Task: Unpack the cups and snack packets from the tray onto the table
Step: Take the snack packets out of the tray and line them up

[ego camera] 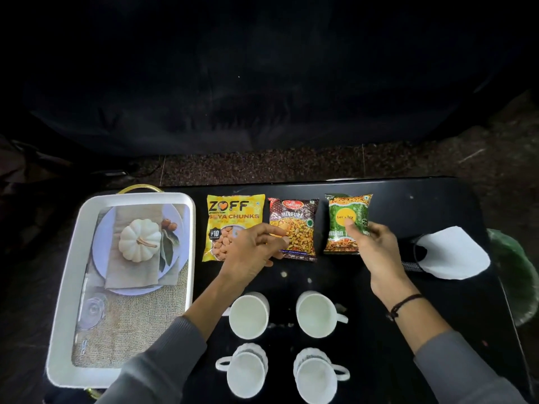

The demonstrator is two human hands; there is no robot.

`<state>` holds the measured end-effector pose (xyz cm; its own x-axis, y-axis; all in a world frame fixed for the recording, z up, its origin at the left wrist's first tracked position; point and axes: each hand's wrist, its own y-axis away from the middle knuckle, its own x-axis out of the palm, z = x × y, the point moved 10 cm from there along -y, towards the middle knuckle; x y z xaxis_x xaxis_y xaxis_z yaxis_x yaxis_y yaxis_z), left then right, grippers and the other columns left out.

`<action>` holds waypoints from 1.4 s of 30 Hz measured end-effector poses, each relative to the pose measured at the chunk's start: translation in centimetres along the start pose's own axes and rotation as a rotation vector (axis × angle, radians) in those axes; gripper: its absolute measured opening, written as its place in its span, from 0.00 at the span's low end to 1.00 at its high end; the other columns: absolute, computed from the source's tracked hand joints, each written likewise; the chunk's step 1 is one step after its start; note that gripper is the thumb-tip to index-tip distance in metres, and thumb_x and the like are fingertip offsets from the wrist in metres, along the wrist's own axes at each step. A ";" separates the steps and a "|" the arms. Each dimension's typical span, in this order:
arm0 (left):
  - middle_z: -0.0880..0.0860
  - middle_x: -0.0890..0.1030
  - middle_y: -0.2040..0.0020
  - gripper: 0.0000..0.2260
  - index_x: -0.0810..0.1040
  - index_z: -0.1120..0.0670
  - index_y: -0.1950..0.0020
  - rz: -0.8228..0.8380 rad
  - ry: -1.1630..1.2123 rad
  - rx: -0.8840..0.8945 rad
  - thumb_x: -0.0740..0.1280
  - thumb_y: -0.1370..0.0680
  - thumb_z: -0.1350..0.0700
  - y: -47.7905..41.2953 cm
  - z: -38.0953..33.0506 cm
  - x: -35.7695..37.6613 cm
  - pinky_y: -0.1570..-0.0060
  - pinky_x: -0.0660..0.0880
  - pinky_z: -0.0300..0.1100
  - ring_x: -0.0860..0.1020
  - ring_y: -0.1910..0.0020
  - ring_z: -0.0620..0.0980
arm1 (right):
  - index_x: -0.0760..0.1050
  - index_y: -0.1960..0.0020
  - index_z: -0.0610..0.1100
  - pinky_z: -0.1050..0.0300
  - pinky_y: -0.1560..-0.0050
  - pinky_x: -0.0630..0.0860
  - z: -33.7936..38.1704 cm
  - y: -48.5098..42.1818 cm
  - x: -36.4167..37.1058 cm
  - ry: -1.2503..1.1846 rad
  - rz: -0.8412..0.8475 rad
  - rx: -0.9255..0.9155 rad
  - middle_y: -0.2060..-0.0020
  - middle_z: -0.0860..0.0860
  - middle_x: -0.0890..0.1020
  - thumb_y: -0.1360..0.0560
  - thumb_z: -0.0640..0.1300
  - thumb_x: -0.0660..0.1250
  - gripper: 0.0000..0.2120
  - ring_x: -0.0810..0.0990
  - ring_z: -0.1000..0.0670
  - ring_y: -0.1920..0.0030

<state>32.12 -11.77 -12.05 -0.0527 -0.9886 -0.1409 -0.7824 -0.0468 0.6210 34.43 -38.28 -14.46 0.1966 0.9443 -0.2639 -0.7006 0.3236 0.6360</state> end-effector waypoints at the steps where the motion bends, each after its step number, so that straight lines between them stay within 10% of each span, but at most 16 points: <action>1: 0.54 0.88 0.54 0.06 0.83 0.52 0.47 -0.015 -0.010 -0.002 0.74 0.23 0.55 -0.1 0.2 -0.1 0.56 0.80 0.44 0.86 0.56 0.50 | 0.75 0.38 0.46 0.58 0.50 0.68 -0.1 -0.2 0.2 0.029 0.011 0.003 0.51 0.58 0.81 0.24 0.56 0.75 0.21 0.76 0.62 0.54; 9: 0.42 0.85 0.54 0.02 0.84 0.47 0.49 -0.176 -0.290 0.138 0.72 0.22 0.52 0.1 -0.7 -1.0 0.57 0.75 0.32 0.81 0.53 0.37 | 0.70 0.31 0.35 0.43 0.32 0.73 3.7 1.5 0.2 0.567 -0.109 -0.389 0.35 0.39 0.74 0.20 0.48 0.70 0.24 0.74 0.39 0.34; 18: 0.43 0.85 0.53 0.04 0.84 0.51 0.48 -0.203 -0.330 0.175 0.72 0.21 0.55 0.9 -1.0 -1.0 0.53 0.76 0.32 0.82 0.51 0.41 | 0.74 0.38 0.36 0.38 0.39 0.71 5.5 4.4 2.1 0.864 -0.161 -0.642 0.33 0.37 0.73 0.23 0.42 0.73 0.16 0.72 0.35 0.35; 28: 0.46 0.83 0.62 0.05 0.83 0.49 0.48 -0.241 -0.403 0.181 0.71 0.21 0.50 4.0 -1.3 -1.1 0.60 0.80 0.50 0.79 0.67 0.46 | 0.76 0.50 0.40 0.46 0.49 0.77 5.0 8.6 4.3 0.840 0.064 -0.802 0.52 0.45 0.78 0.20 0.41 0.70 0.05 0.77 0.44 0.49; 34: 0.43 0.75 0.74 0.06 0.81 0.47 0.54 -0.280 -0.478 0.201 0.70 0.21 0.46 6.2 -2.0 -0.3 0.71 0.66 0.34 0.74 0.74 0.39 | 0.75 0.55 0.41 0.59 0.63 0.71 5.0 11.1 5.4 0.861 0.149 -0.849 0.60 0.48 0.78 0.19 0.47 0.70 0.11 0.76 0.48 0.60; 42: 0.47 0.72 0.75 0.15 0.74 0.51 0.64 -0.277 -0.502 0.246 0.68 0.21 0.46 10.4 -2.7 0.1 0.70 0.64 0.40 0.70 0.73 0.47 | 0.70 0.62 0.43 0.54 0.68 0.67 5.7 15.7 5.0 0.896 0.110 -0.820 0.65 0.49 0.78 0.20 0.49 0.69 0.16 0.76 0.46 0.65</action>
<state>25.67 -12.71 -3.51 -0.0657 -0.7537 -0.6539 -0.9258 -0.1985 0.3218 28.33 -28.18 -1.68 -0.2071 0.4837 -0.8504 -0.9727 -0.1952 0.1258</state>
